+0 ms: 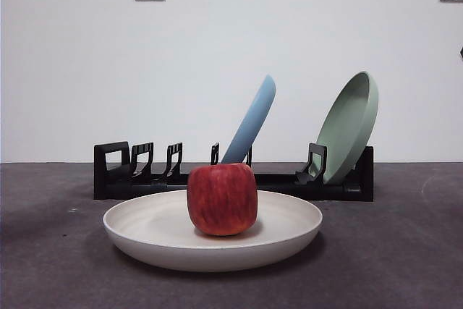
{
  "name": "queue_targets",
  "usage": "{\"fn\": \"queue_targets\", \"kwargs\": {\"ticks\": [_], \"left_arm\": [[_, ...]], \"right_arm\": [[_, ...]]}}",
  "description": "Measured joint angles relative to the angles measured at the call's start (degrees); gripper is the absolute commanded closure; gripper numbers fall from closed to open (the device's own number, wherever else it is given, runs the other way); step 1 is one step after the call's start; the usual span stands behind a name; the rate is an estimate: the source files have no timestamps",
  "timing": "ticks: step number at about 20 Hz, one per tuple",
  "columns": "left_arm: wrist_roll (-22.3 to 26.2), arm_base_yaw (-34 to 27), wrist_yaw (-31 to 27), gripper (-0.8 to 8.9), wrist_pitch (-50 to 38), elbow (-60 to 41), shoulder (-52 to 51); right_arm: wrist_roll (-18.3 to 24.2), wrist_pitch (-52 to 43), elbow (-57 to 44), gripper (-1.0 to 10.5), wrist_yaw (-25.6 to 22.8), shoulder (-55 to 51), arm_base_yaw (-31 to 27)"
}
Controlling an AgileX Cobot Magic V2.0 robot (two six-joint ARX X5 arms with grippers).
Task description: Take the yellow plate from the plate rack,put the plate on the table,take the apple from the table,put the apple in the plate
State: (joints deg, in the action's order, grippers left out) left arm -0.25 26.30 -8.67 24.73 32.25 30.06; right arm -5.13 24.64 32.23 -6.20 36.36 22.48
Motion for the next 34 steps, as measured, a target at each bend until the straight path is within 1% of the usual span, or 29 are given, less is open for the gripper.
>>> {"fn": "queue_targets", "kwargs": {"ticks": [2, 4, 6, 8, 10, 11, 13, 16, 19, 25, 27, 34], "left_arm": [[0.0, -0.04, -0.04, 8.16, 0.39, 0.0, -0.26], [1.38, -2.1, 0.22, 8.16, 1.77, -0.04, -3.06], [2.91, -6.56, 2.84, 8.16, 0.7, -0.04, -7.61], [3.72, -12.28, 5.46, 8.16, -4.28, -1.2, -12.37], [3.8, -17.53, 6.16, 8.16, -9.86, -5.99, -16.44], [3.85, -19.71, 7.67, 8.16, -11.96, -9.66, -18.56], [3.91, -22.14, 10.86, 8.16, -15.21, -16.57, -22.21], [3.91, -22.93, 11.41, 8.16, -19.76, -25.31, -26.16], [3.67, -22.93, 11.43, 8.16, -20.09, -30.97, -28.81], [2.45, -22.93, 10.8, 8.16, -14.25, -31.28, -29.79], [1.7, -22.93, 10.58, 8.16, -14.25, -31.28, -29.79], [1.66, -22.93, 10.56, 8.16, -14.25, -31.28, -29.75]], "right_arm": [[-0.04, 0.0, 0.0, 9.5, -0.02, -0.02, 0.0], [-0.04, 0.04, 0.0, 9.5, -0.02, 0.0, 0.0], [-0.04, 0.04, 0.0, 9.5, -0.02, 0.0, 0.0], [-0.04, 0.07, 0.0, 9.5, -0.02, 0.0, 0.0], [-0.04, 0.11, 0.0, 9.5, -0.02, 0.0, 0.0], [-0.04, 0.11, 0.0, 9.5, 0.0, 0.0, 0.0], [-0.04, 0.13, 0.0, 9.5, 0.0, 0.0, 0.0], [-0.04, 0.15, 0.0, 9.5, -0.02, 0.0, 0.0], [-0.04, 0.13, 0.0, 9.5, -0.02, 0.0, 0.0], [-0.04, 0.15, 0.0, 9.5, 0.0, 0.0, 0.0], [-0.04, 0.15, 0.0, 9.5, -0.02, 0.0, 0.0], [-0.04, 0.15, 0.0, 9.5, -0.02, 0.0, 0.0]]}}
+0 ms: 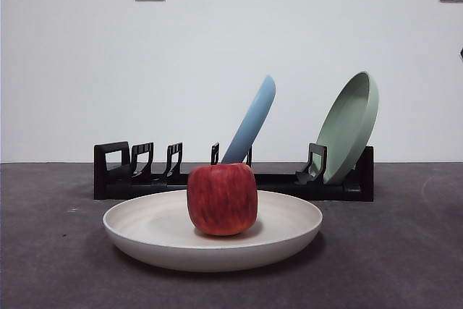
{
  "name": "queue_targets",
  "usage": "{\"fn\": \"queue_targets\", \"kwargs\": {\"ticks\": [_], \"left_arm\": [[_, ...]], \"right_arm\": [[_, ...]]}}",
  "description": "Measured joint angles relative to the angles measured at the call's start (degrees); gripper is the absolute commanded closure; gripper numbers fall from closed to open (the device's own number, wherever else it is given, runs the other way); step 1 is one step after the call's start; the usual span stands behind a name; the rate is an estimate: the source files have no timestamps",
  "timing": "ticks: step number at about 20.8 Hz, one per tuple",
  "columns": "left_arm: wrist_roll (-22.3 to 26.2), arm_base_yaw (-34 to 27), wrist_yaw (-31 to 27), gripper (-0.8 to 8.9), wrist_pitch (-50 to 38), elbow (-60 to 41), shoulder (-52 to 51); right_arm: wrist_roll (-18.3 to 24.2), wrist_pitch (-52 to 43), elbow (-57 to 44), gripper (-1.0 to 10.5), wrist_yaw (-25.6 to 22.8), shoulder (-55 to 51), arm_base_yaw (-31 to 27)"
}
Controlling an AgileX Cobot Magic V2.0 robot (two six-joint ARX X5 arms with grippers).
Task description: Take the yellow plate from the plate rack,put the plate on the table,take the apple from the table,put the apple in the plate
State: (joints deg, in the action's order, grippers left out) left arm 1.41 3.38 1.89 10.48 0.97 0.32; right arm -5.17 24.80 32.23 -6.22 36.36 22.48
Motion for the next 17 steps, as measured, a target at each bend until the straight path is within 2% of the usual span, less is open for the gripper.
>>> {"fn": "queue_targets", "kwargs": {"ticks": [10, 14, 17], "left_arm": [[0.0, 0.0, 0.0, 8.16, 0.0, 0.0, 0.0], [0.0, 0.0, -0.02, 8.16, 0.0, 0.0, 0.0], [-0.02, 0.0, -0.02, 8.16, 0.0, 0.0, 0.0]], "right_arm": [[0.0, 0.22, 0.0, 9.5, -0.02, -0.57, 0.0], [0.81, 0.92, 0.0, 9.5, -0.22, -8.15, -0.68], [3.06, -3.26, -2.75, 9.5, 0.22, -16.15, -6.25]]}}
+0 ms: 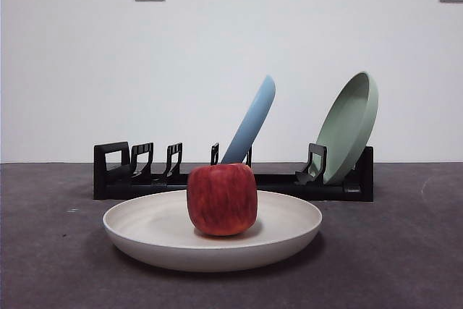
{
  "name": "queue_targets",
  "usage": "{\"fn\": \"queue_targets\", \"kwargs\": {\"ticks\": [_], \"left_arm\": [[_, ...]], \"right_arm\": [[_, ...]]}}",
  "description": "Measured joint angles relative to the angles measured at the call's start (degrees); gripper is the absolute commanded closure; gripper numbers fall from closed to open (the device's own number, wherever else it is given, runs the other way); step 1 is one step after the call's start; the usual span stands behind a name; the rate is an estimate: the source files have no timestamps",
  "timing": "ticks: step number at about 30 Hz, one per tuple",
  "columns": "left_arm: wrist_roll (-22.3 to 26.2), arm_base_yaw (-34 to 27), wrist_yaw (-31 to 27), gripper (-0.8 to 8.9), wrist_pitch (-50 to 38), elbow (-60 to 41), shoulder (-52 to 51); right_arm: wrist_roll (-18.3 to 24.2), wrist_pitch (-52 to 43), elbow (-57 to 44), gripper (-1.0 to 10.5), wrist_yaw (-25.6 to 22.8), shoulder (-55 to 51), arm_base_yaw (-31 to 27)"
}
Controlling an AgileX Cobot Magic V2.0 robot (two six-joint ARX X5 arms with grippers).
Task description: Take the yellow plate from the plate rack,put the plate on the table,take the apple from the table,put the apple in the plate
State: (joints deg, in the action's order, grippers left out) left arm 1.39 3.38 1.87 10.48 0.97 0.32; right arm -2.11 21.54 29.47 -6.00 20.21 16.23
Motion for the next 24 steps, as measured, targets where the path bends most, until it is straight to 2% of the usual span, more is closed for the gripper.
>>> {"fn": "queue_targets", "kwargs": {"ticks": [2, 4, 9, 16, 24], "left_arm": [[0.0, 0.0, 0.0, 8.16, 0.0, 0.0, 0.0], [0.0, 0.0, 0.0, 8.16, -0.02, 0.0, 0.0], [0.0, 0.0, 0.0, 8.16, 0.0, 0.0, 0.04], [-0.02, 0.0, 0.0, 8.16, 0.0, 0.0, 0.04], [-0.13, 0.0, 0.0, 8.16, 0.0, 0.0, 0.04]], "right_arm": [[0.46, -5.68, -5.2, 9.5, 0.24, -5.55, -4.63], [0.61, -9.99, -11.65, 9.5, 3.93, -9.75, -9.11], [0.66, -11.74, -20.37, 9.5, 10.93, -14.69, -14.91], [0.42, -11.78, -27.02, 9.5, 11.98, -19.67, -15.82], [0.39, -11.39, -28.26, 9.5, 11.8, -19.93, -14.45]]}}
